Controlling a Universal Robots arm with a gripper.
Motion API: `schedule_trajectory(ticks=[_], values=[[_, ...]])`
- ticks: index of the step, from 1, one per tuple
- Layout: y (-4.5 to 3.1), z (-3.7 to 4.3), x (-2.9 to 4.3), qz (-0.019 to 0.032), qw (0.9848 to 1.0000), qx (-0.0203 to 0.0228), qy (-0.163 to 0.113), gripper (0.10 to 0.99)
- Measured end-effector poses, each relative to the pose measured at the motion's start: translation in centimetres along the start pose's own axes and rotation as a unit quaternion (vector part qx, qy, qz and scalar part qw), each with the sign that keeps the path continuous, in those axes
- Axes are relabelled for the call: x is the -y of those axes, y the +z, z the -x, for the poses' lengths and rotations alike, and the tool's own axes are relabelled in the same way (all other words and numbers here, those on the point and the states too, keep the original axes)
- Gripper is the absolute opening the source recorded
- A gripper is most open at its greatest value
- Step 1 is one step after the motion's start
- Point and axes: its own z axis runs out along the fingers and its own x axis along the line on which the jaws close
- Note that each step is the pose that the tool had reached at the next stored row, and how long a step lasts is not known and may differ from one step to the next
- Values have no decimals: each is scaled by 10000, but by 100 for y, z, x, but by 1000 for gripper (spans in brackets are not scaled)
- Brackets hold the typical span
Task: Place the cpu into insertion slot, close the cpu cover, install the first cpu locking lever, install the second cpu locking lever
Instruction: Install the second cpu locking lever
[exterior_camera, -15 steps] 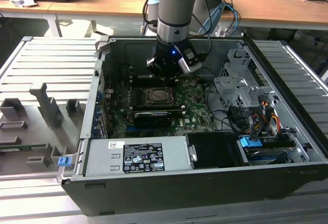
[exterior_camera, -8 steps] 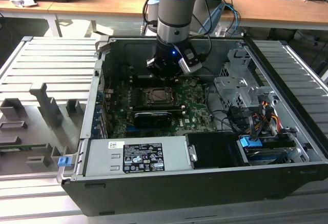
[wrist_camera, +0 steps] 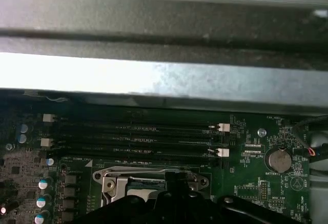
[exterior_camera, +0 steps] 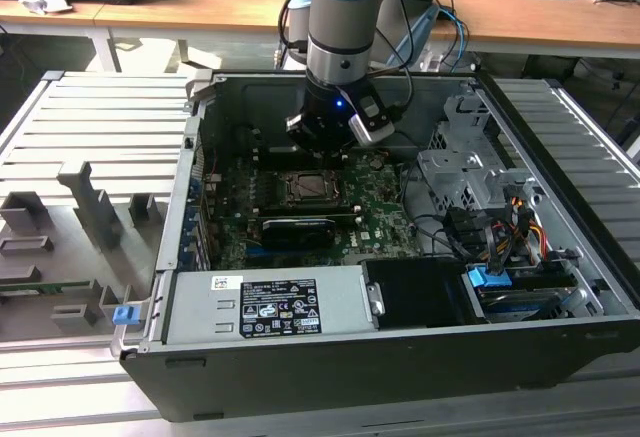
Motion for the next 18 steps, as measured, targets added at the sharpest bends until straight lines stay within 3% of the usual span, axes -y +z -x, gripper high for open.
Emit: schedule_trajectory(ticks=[13,16,18], values=[[-6,-3,44,0,10000,0,0,106],[-75,0,38,0,10000,-3,0,106],[-78,0,45,0,10000,-3,0,106]])
